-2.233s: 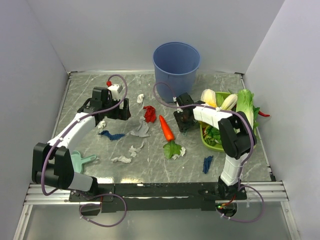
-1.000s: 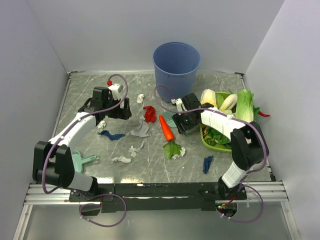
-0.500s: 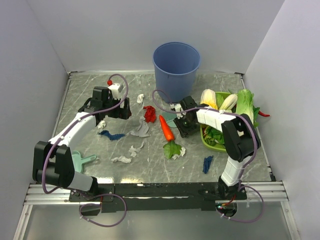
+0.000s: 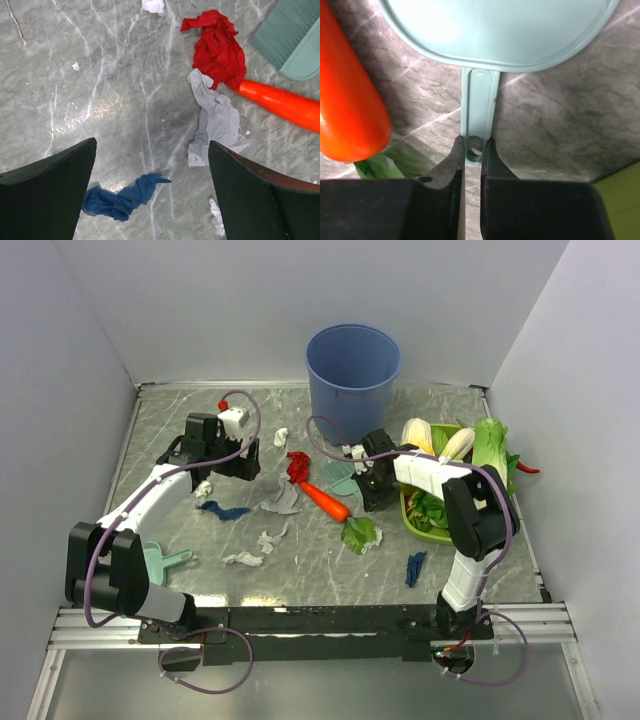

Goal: Sweep away the paper scraps from the table

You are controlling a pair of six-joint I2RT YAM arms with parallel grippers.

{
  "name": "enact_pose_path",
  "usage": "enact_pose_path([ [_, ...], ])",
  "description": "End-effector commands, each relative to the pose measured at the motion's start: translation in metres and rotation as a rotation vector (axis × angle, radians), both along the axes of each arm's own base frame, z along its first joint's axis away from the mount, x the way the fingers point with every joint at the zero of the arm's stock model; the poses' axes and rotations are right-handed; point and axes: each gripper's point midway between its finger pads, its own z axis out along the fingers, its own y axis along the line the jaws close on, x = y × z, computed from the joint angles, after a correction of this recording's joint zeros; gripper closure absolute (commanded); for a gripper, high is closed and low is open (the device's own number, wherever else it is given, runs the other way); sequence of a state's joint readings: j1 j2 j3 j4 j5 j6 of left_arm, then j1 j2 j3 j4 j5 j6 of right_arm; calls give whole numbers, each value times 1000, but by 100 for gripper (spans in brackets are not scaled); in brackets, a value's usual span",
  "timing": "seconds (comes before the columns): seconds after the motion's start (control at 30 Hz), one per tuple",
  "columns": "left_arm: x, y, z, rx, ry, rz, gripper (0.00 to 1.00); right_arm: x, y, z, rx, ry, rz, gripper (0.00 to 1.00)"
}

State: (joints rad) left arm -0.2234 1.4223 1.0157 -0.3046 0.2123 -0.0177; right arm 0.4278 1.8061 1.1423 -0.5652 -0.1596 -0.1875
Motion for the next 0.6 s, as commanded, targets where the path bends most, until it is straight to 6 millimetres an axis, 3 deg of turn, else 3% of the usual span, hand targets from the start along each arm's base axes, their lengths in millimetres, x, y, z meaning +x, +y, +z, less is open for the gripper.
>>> enact_pose_path([
  [0.0,5,-5,25,35,-93,-77,3,11,-2,33,53,-54,-9,100],
  [0.2,-15,-37,32,86,-148,-306,2,-10,5,85,144,-95,43,100],
  [0.3,-30,-58,50,89,-252,-448,1,-25,7,102,174,-97,82,100],
  [0.37,-40,-73,73,106,-384,-542,1,-30,8,113,185,-126,102,100],
  [0.4,-48,-77,70,118,-409,-582,2,-34,11,118,204,-129,119,100],
  [0.43,-48,-82,81,148,-498,-625,2,-36,13,123,219,-137,140,100],
  [0.47,-59,-92,96,146,-575,-671,3,-38,18,135,249,-157,166,100],
  [0.53,-71,-99,96,192,-673,-751,3,-48,30,151,320,-140,253,100],
  [0.57,-79,-107,110,207,-761,-781,3,-46,36,167,349,-156,284,100],
])
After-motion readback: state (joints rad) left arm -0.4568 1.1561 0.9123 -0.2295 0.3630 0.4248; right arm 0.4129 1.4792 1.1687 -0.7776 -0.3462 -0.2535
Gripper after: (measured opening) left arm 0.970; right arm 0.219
